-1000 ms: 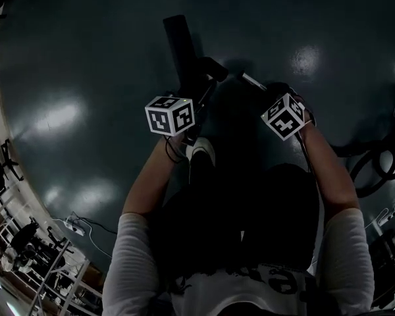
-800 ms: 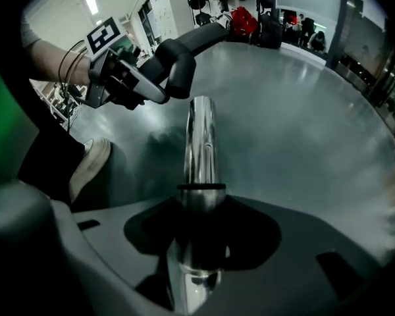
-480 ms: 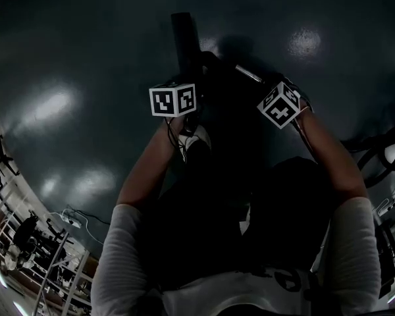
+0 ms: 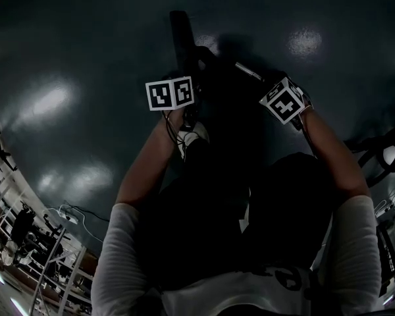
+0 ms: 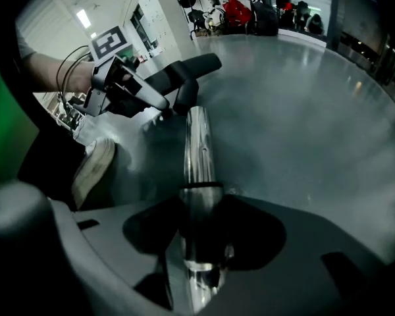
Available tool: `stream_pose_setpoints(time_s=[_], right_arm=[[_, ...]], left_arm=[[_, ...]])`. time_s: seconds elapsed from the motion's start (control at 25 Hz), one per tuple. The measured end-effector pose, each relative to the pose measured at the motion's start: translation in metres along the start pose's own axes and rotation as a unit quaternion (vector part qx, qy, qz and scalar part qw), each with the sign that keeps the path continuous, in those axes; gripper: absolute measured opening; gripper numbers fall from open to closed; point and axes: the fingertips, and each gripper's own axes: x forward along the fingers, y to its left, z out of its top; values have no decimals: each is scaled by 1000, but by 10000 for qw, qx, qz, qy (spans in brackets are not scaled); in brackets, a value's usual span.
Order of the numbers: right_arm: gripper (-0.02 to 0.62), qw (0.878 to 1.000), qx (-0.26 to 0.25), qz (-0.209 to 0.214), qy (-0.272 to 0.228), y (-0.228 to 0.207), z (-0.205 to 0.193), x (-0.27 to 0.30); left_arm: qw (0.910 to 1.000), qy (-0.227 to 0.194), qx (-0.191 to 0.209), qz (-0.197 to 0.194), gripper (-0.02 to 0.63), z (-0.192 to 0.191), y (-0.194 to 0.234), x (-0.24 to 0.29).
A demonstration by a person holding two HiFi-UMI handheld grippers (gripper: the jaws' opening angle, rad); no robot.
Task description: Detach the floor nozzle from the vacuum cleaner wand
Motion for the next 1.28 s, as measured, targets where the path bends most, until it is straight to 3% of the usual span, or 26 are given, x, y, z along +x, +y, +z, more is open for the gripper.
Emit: stream_pose_setpoints(time_s=[0.04, 0.12, 0.2, 0.24, 0.32, 0.52, 0.68, 0.72, 0.76, 0.8, 0.84, 0.88, 0.96, 1.04, 1.12, 1.28], right_arm=[[192, 10000, 32, -8, -19, -2, 0, -2], [206, 9999, 13, -44, -115, -7, 4, -10], [206, 9992, 85, -54, -378, -13, 17, -24], [206, 9984, 150, -57, -537, -14, 24, -29], [206, 9955, 323, -68, -887, -12, 36, -38], [204, 9812, 801, -218, -1742, -26, 61, -69], [202, 9754, 671, -473, -2045, -19, 101, -79], [196, 9739, 623, -579, -2104, -17, 108, -80], [146, 9714, 594, -725, -2182, -18, 113, -83], [37, 9679, 579, -879, -2283, -20, 116, -88], [3, 9641, 583, -987, -2394, -23, 118, -95], [2, 9604, 624, -1031, -2512, -25, 120, -103], [2, 9518, 808, -1048, -2766, -27, 125, -126], [2, 9447, 954, -1107, -2935, -22, 133, -157], [2, 9398, 1063, -1200, -3019, -13, 143, -195], [2, 9268, 1383, -1463, -3169, 6, 156, -291]], left_arm=[[9997, -48, 219, 46, 245, 1, -2, -1], [9976, -57, 690, 15, 285, 5, -10, -1], [9962, -91, 860, -80, 345, 9, -19, -1], [9960, -106, 888, -46, 405, 8, -21, -2], [9936, -189, 1078, 293, 586, 3, -14, -9], [9653, -818, 2201, 1146, 592, 20, 0, -39], [9586, -1161, 2272, 1267, 586, 43, 9, -75], [9565, -1254, 2281, 1318, 565, 48, 10, -83], [9529, -1354, 2314, 1419, 499, 53, 10, -90], [9481, -1466, 2349, 1566, 375, 59, 9, -96], [9433, -1584, 2348, 1732, 244, 64, 6, -102], [9400, -1689, 2288, 1887, 147, 69, 4, -108], [9403, -1790, 2002, 2090, 18, 74, -2, -119], [9467, -1701, 1733, 2115, 6, 72, -12, -134], [9497, -1601, 1798, 2003, 6, 75, -32, -156], [9399, -1780, 2279, 1813, 6, 108, -104, -239]])
